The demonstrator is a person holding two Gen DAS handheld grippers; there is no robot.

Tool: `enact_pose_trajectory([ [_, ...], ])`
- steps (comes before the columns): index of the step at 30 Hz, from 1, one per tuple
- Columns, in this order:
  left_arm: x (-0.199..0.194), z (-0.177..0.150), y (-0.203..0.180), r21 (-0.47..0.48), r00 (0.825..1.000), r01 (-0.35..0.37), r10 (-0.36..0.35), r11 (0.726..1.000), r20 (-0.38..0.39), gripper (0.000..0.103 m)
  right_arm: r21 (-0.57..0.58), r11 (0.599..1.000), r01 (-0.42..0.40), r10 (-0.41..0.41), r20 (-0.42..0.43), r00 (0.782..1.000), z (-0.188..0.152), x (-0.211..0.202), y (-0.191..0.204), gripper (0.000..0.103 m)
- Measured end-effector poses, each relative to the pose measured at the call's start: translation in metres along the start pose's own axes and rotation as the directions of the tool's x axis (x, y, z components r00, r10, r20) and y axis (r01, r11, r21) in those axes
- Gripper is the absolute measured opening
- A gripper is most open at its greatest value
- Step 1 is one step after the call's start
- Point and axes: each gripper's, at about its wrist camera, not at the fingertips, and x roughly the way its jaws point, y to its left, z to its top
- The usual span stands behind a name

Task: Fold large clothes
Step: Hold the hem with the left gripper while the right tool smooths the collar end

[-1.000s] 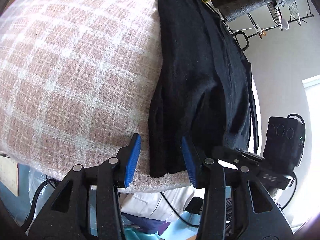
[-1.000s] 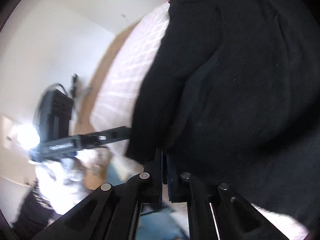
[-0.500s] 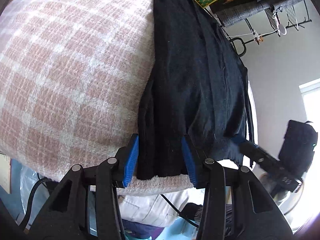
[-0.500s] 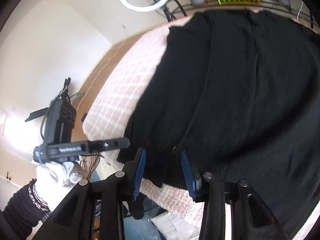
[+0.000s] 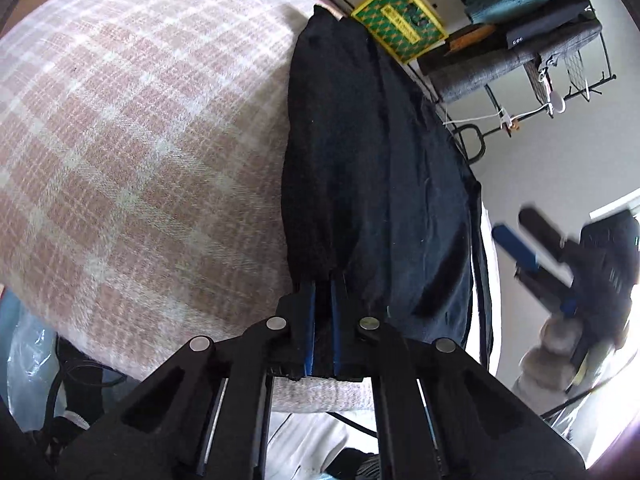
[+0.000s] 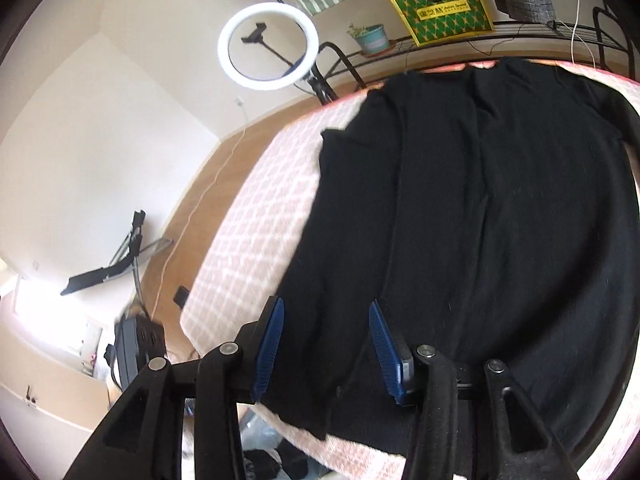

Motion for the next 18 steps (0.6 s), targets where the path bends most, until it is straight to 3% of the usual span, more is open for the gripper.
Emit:
enact_pose_trajectory([
  [4,-0.002,-0.009,-0.009,0.016,0.999,-0.015,0.015,1.000,0.040,0.004,-0.082,0.996,0.034,-0.033,0.008,0.999,0.042,0.009,0.023,0.064],
  [8,0.000,-0.010,-0.017,0.041,0.999,-0.010,0.008,0.999,0.048,0.004,-0.176,0.982,0.073,-0.074,-0.002,0.997,0.081,0.038,0.057,0.064],
  [10,0.001,-0.009,-0.020,0.048,0.999,-0.003,0.001,0.999,0.053,0.004,-0.214,0.967,0.140,-0.139,0.021,0.990,0.096,0.056,0.067,0.064],
  [16,0.002,-0.005,-0.012,0.008,0.998,0.038,-0.039,0.999,0.048,0.004,-0.230,0.945,0.234,-0.248,-0.037,0.968,0.135,0.136,0.076,0.064],
  [18,0.002,-0.001,-0.008,-0.010,0.997,0.062,-0.061,0.998,0.046,0.004,-0.216,0.948,0.232,-0.249,-0.057,0.967,0.148,0.160,0.075,0.063],
])
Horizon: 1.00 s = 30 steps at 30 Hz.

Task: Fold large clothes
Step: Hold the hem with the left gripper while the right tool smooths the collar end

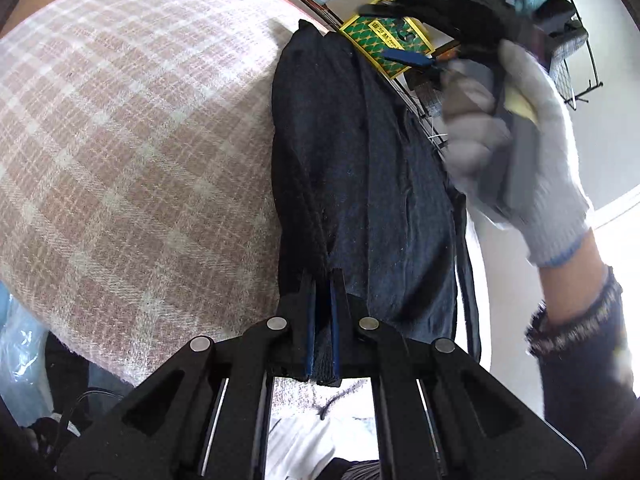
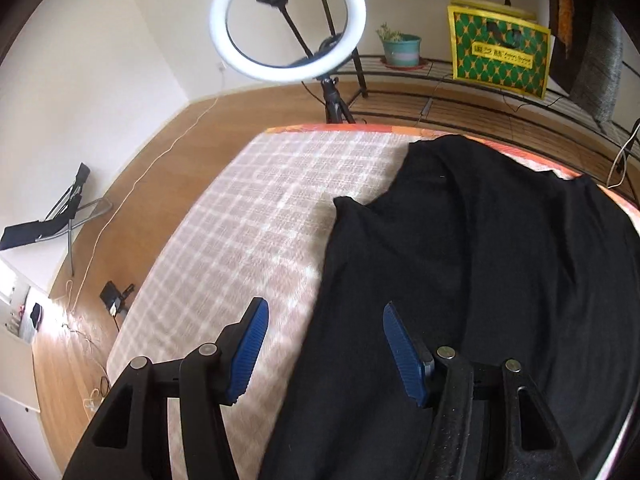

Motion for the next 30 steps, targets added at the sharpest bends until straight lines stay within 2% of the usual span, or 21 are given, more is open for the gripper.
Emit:
enact_pose_trajectory([
  [3,0.001,0.003,0.003,0.009,1.000,0.002,-0.002,1.000,-0.009,0.004,0.047,0.999,-0.002,0.003,-0.027,1.000,0.023,0.037,0.000,0.063],
  [9,0.009,0.011,0.013,-0.049,0.998,0.043,-0.045,0.998,-0.036,0.003,0.047,0.992,0.121,-0.117,-0.082,0.990,0.052,0.099,-0.001,0.062],
  [11,0.009,0.013,0.014,-0.045,0.998,0.044,-0.046,0.998,-0.037,0.003,0.031,0.987,0.155,-0.151,-0.095,0.984,0.057,0.112,-0.001,0.062],
  [17,0.006,0.016,0.024,-0.050,0.996,0.067,-0.069,0.996,-0.051,0.003,-0.012,0.982,0.187,-0.187,-0.139,0.972,0.066,0.139,-0.002,0.061],
  [20,0.001,0.016,0.022,-0.026,0.997,0.067,-0.068,0.997,-0.048,0.003,-0.054,0.977,0.207,-0.213,-0.163,0.963,0.068,0.150,0.001,0.056],
  [24,-0.002,0.014,0.016,-0.007,0.996,0.072,-0.073,0.997,-0.043,0.003,-0.097,0.970,0.221,-0.235,-0.179,0.955,0.068,0.154,0.003,0.047],
  [26,-0.001,0.014,0.014,0.001,0.997,0.068,-0.068,0.998,-0.041,0.003,-0.109,0.967,0.228,-0.245,-0.186,0.951,0.069,0.154,0.000,0.037],
  [30,-0.002,0.013,0.009,0.019,0.998,0.050,-0.050,0.999,-0.040,0.003,-0.111,0.967,0.228,-0.246,-0.191,0.950,0.071,0.150,-0.009,0.008],
])
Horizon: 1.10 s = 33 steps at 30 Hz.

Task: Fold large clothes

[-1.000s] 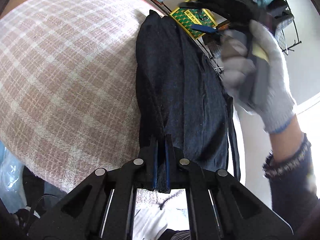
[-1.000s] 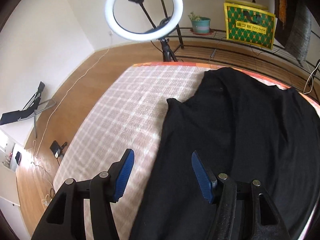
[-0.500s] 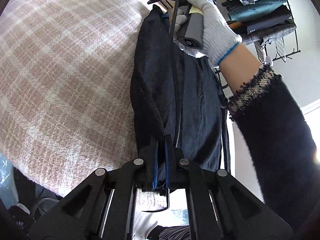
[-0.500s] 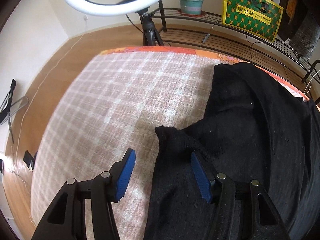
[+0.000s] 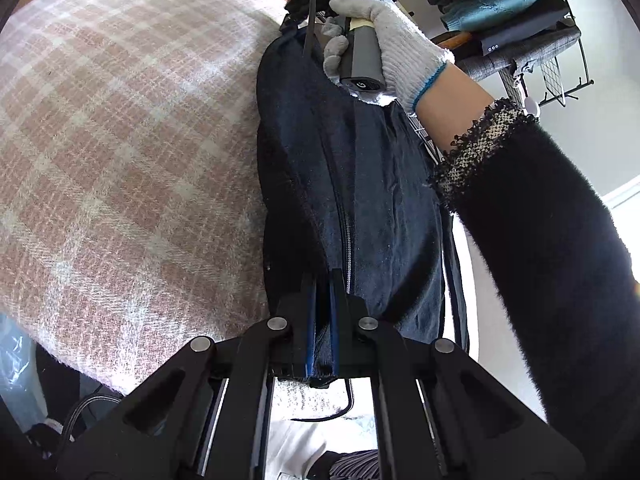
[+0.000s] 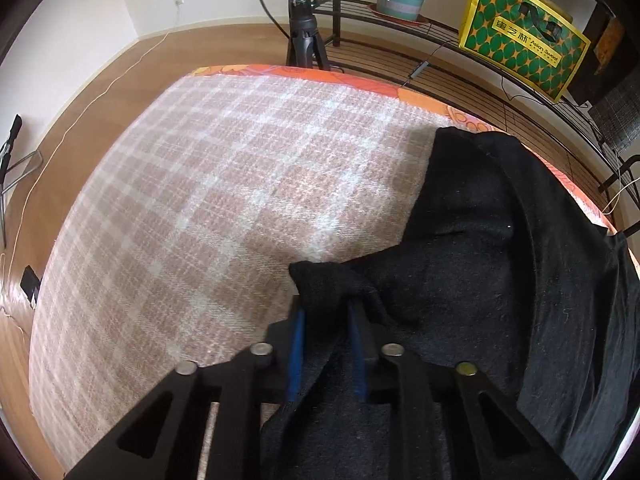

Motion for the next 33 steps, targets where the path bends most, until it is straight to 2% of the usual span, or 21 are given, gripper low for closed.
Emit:
enact_pose_trajectory([
  [7,0.000,-0.003,-0.014,0.040,1.000,0.001,-0.001,0.999,0.007,0.003,0.066,0.987,-0.147,0.144,0.055,0.988,-0.001,-0.014,-0.032,0.004],
  [11,0.004,-0.001,-0.028,0.062,1.000,0.005,-0.006,0.998,0.009,0.003,0.100,0.967,-0.234,0.224,0.106,0.969,-0.005,-0.030,-0.054,0.004],
  [17,0.009,-0.011,-0.044,0.138,1.000,0.019,-0.018,0.990,-0.009,0.003,0.125,0.941,-0.313,0.291,0.171,0.941,-0.014,-0.052,-0.084,0.004],
  [20,0.012,-0.013,-0.053,0.153,0.999,0.032,-0.029,0.988,-0.020,0.003,0.124,0.935,-0.334,0.304,0.212,0.929,-0.018,-0.068,-0.103,0.004],
  [24,0.021,-0.019,-0.072,0.187,0.998,0.044,-0.037,0.981,-0.044,0.003,0.144,0.932,-0.333,0.292,0.246,0.924,-0.028,-0.084,-0.138,0.004],
  [29,0.039,-0.030,-0.086,0.220,0.996,0.048,-0.029,0.974,-0.089,0.003,0.210,0.921,-0.328,0.267,0.274,0.924,-0.047,-0.093,-0.194,0.004],
  [33,0.051,-0.036,-0.092,0.244,0.993,0.039,-0.010,0.969,-0.120,0.003,0.264,0.912,-0.314,0.246,0.261,0.933,-0.062,-0.080,-0.228,0.003],
])
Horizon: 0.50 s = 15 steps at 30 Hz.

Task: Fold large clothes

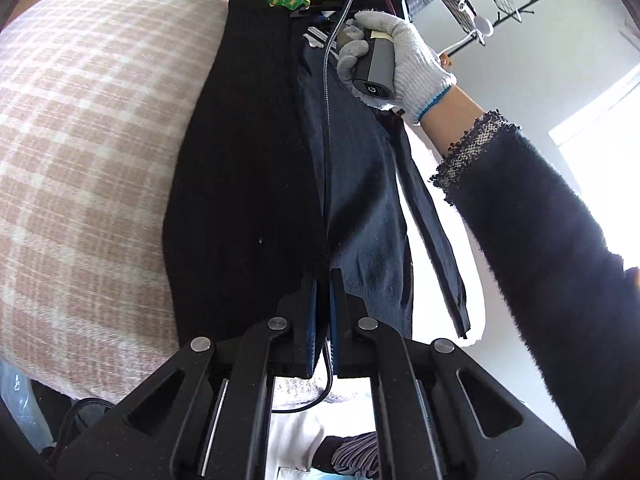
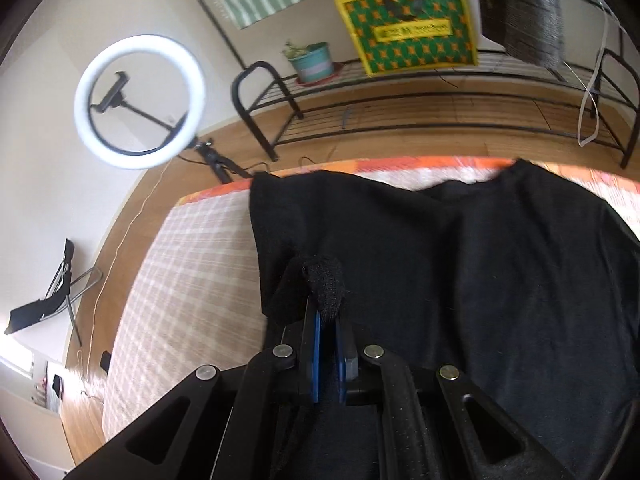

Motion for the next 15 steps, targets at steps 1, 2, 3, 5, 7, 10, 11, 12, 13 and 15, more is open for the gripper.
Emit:
enact_pose_trajectory([
  [1,0.004,0.000,-0.001,0.003,1.000,-0.004,0.004,1.000,-0.008,0.002,0.015,1.000,0.000,0.000,-0.004,1.000,-0.001,0.002,-0.007,0.003],
  [2,0.007,-0.001,-0.002,0.005,1.000,-0.008,0.008,1.000,-0.014,0.002,0.024,1.000,0.003,-0.002,-0.010,1.000,-0.003,0.005,-0.014,0.003],
  [3,0.008,-0.001,-0.002,0.007,1.000,-0.013,0.013,1.000,-0.018,0.002,0.027,1.000,0.010,-0.010,-0.014,1.000,-0.005,0.007,-0.019,0.003],
  [5,0.013,-0.003,-0.003,0.012,0.999,-0.020,0.020,1.000,-0.028,0.002,0.044,0.999,0.019,-0.018,-0.024,1.000,-0.008,0.015,-0.028,0.003],
  [7,0.016,-0.002,-0.005,0.018,0.999,-0.024,0.024,1.000,-0.037,0.002,0.064,0.997,0.041,-0.038,-0.043,0.998,-0.010,0.023,-0.035,0.003],
  [10,0.020,-0.001,-0.009,0.032,0.998,-0.031,0.033,0.999,-0.047,0.002,0.084,0.996,0.039,-0.035,-0.047,0.998,-0.014,0.027,-0.044,0.003],
  [11,0.020,-0.001,-0.009,0.034,0.998,-0.033,0.035,0.999,-0.049,0.002,0.085,0.996,0.042,-0.038,-0.048,0.998,-0.015,0.027,-0.046,0.003],
  [12,0.019,-0.001,-0.008,0.037,0.998,-0.033,0.035,0.999,-0.049,0.002,0.088,0.995,0.047,-0.043,-0.049,0.998,-0.018,0.027,-0.049,0.003],
  [13,0.019,0.000,-0.009,0.039,0.998,-0.035,0.037,0.999,-0.049,0.002,0.099,0.994,0.042,-0.038,-0.045,0.998,-0.019,0.026,-0.051,0.003],
  [15,0.018,0.002,-0.009,0.045,0.998,-0.037,0.039,0.998,-0.048,0.002,0.117,0.993,0.019,-0.016,-0.031,0.999,-0.021,0.022,-0.054,0.003],
])
